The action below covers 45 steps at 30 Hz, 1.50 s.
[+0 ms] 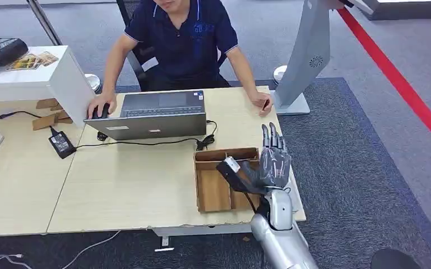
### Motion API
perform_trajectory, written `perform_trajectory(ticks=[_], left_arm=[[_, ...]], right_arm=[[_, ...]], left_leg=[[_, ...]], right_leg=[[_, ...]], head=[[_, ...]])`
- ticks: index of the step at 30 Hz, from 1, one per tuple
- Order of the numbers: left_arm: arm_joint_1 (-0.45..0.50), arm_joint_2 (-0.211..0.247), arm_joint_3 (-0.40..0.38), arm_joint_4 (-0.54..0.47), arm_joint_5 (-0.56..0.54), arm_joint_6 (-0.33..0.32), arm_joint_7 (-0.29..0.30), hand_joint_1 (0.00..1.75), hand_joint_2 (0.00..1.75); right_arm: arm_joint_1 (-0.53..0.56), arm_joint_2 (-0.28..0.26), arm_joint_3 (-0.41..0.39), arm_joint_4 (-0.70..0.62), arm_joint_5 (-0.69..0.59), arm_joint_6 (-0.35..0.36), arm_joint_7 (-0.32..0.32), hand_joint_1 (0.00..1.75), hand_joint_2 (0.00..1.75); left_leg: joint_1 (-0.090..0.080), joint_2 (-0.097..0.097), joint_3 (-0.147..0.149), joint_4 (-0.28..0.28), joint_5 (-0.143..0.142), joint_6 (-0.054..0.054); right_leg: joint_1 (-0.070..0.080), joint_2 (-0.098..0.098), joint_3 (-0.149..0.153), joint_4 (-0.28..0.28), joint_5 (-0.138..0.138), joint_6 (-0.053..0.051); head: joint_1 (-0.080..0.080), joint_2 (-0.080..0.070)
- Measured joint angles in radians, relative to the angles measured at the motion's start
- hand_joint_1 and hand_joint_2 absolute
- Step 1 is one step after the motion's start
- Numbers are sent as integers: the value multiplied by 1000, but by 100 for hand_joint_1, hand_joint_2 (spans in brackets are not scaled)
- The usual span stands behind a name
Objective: Pass the card to the sensor for recognition and then transmit it.
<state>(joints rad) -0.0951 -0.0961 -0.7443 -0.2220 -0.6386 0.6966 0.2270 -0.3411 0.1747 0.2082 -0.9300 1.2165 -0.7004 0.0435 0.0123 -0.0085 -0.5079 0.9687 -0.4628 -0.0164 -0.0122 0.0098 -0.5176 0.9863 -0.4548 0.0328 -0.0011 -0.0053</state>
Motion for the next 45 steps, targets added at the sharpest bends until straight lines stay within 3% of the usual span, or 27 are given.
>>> perform_trajectory(ticks=[7, 24, 45], left_arm=[[-6, 0, -9, 0, 4, -5, -4, 0, 0], [-9, 1, -22, 0, 8, -7, -7, 0, 0], [-7, 7, -23, 0, 28, 3, -8, 0, 0]], right_arm=[[-11, -30, 57, 0, 0, 0, 50, 0, 175], [-26, -79, 153, 10, -29, 0, 75, 0, 175], [-29, -168, 371, 66, -133, 0, 151, 0, 175]], left_leg=[[0, 0, 0, 0, 0, 0], [0, 0, 0, 0, 0, 0], [0, 0, 0, 0, 0, 0]], right_leg=[[0, 0, 0, 0, 0, 0], [0, 0, 0, 0, 0, 0], [0, 0, 0, 0, 0, 0]], head=[[0, 0], [0, 0], [0, 0]])
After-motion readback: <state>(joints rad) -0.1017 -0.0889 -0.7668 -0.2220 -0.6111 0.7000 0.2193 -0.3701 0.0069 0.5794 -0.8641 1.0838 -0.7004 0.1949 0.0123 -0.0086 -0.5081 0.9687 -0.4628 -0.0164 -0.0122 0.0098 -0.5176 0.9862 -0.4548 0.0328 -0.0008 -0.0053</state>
